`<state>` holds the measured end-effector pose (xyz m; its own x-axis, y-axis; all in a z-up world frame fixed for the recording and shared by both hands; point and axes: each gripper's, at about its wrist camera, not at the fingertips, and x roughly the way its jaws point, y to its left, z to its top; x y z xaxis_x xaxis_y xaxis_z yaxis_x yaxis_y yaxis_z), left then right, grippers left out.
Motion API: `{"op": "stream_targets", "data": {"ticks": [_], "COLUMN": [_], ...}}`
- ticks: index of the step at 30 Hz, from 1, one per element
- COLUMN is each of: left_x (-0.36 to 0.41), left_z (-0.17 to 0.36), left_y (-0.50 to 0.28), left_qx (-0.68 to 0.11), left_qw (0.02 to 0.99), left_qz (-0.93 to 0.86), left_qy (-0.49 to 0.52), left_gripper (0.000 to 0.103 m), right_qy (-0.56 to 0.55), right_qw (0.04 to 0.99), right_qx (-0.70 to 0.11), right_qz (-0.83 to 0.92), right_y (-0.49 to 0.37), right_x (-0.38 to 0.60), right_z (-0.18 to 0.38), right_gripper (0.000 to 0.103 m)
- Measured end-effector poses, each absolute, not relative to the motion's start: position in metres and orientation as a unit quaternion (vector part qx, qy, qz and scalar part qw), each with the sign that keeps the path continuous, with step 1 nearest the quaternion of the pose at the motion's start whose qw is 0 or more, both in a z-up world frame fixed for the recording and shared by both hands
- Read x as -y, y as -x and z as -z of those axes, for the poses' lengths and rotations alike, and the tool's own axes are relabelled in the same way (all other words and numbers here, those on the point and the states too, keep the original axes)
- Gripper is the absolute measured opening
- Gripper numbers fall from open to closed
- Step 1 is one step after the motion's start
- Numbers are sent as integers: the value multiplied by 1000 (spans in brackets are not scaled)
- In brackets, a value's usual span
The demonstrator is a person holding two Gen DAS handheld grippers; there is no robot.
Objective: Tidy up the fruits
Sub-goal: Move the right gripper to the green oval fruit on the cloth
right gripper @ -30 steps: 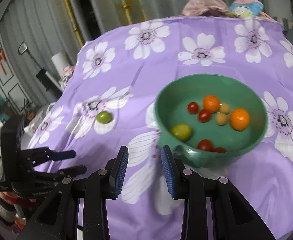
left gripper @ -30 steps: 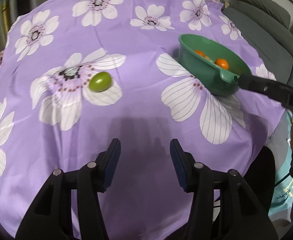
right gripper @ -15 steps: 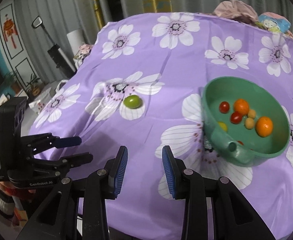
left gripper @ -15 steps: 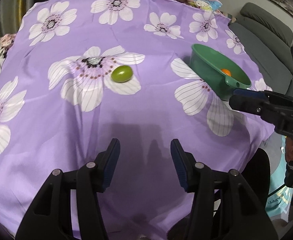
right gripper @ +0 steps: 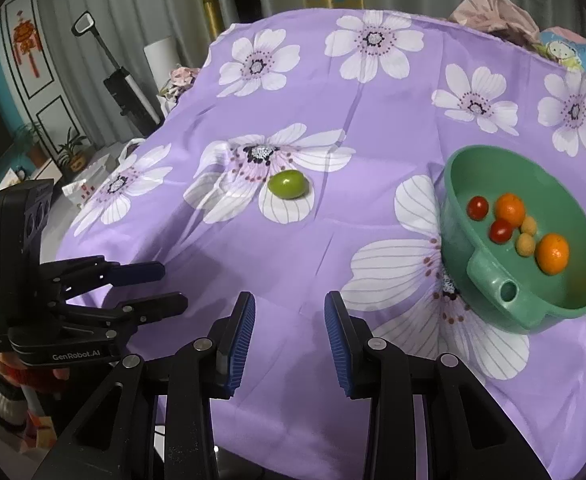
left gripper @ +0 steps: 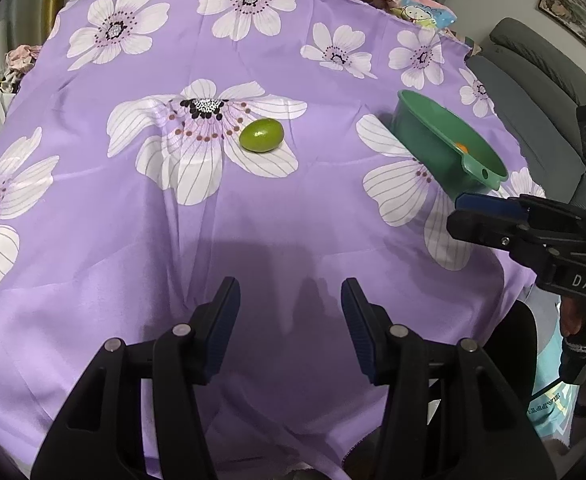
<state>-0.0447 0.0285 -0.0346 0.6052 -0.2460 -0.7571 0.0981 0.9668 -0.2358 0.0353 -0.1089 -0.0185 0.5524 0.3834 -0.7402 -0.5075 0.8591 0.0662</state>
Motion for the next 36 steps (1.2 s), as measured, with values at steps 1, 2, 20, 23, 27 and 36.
{"op": "stream_targets", "data": {"ticks": [1,2,20,23,27,36], "left_x": [-30,-31,-49,-57,-61,-59], "left_z": [36,36,22,21,15,19], "left_y": [44,42,-6,-21,-41,-80], "left_qx": [-435,-435,-420,-423,-421,-434], "left_qw": [891,891,899,896,896,892], "left_qz": [96,96,86,82,78,93], "left_qy": [87,89,86,108,118,78], "left_gripper": [52,52,54,62,62,62], "right_qy": [76,74,67,64,34,8], "right_qw": [877,876,871,873,875,869], "right_qx": [-402,-404,-415,-411,-412,-424], "right_qz": [-253,-251,-256,-255,-252,-253], "right_y": [-37,-40,-81,-93,-115,-149], "right_x": [109,109,94,90,90,87], "right_z": [20,22,30,30,27,31], "right_gripper": [36,36,37,52,53,53]}}
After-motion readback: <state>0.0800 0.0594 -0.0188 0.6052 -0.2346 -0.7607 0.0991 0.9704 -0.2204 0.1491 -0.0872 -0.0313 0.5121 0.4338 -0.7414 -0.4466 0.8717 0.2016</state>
